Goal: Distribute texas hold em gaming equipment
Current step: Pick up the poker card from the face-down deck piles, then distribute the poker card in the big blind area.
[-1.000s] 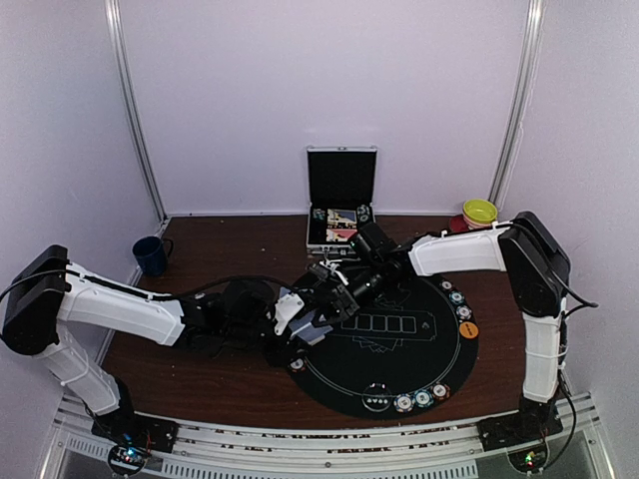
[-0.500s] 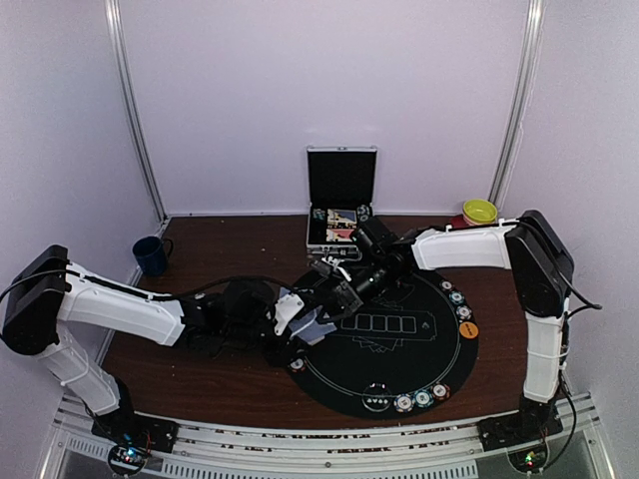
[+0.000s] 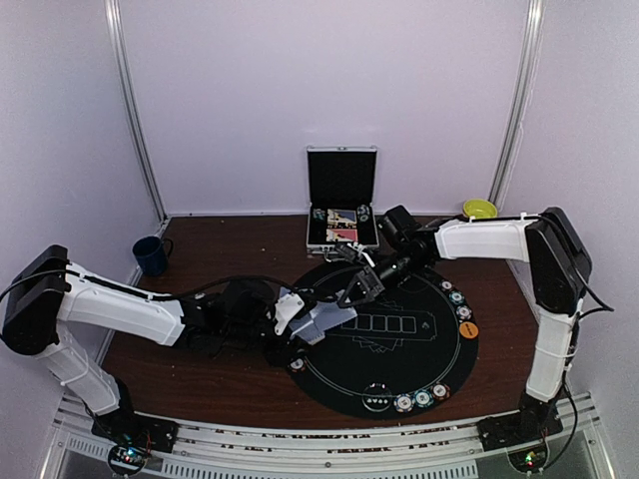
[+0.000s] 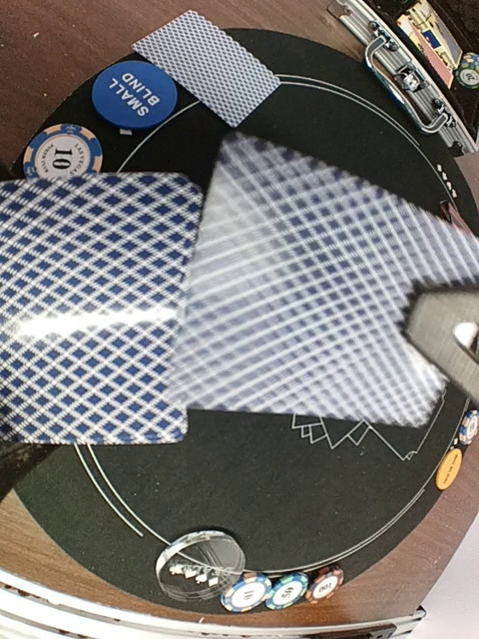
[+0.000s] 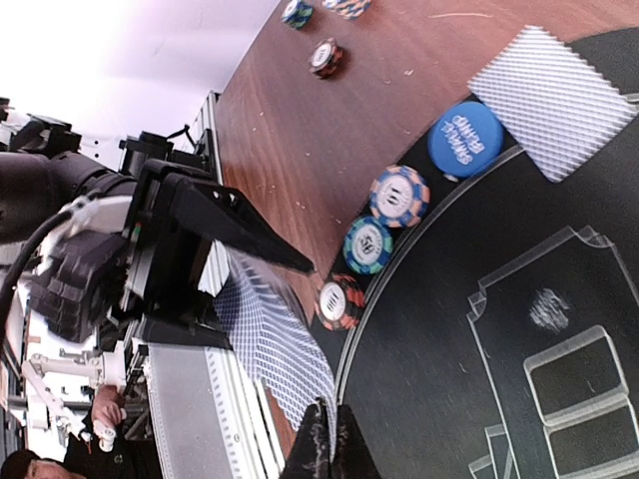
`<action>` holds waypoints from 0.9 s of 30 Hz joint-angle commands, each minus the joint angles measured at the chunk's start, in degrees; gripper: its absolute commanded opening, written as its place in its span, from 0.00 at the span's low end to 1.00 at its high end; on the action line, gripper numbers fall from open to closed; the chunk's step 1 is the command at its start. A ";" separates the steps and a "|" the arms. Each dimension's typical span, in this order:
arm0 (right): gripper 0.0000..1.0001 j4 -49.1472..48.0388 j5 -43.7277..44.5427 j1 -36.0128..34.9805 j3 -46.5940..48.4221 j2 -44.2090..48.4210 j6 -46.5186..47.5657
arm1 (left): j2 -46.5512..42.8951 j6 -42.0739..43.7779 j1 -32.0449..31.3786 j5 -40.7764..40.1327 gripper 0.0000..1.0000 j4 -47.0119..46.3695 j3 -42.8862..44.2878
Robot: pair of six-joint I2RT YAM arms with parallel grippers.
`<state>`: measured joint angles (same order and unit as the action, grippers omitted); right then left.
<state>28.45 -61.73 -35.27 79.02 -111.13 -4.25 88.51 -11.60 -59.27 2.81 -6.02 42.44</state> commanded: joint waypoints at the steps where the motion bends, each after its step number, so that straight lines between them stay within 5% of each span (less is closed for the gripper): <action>1: 0.00 -1.46 0.45 3.87 -5.86 5.48 0.25 | -0.59 0.67 -0.26 0.43 0.53 -3.82 0.91; 17: 0.00 5.18 2.32 24.31 -20.98 15.31 8.78 | -3.55 0.40 -0.32 -1.18 0.52 -2.91 0.37; 27: 0.00 23.06 8.64 29.79 -19.40 17.64 27.16 | -5.13 -0.02 -0.32 -2.10 0.52 -2.08 0.37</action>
<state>40.73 -57.36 -6.44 57.43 -94.72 12.10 85.60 -11.62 -59.27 1.67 -6.17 42.44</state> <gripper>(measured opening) 0.010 0.527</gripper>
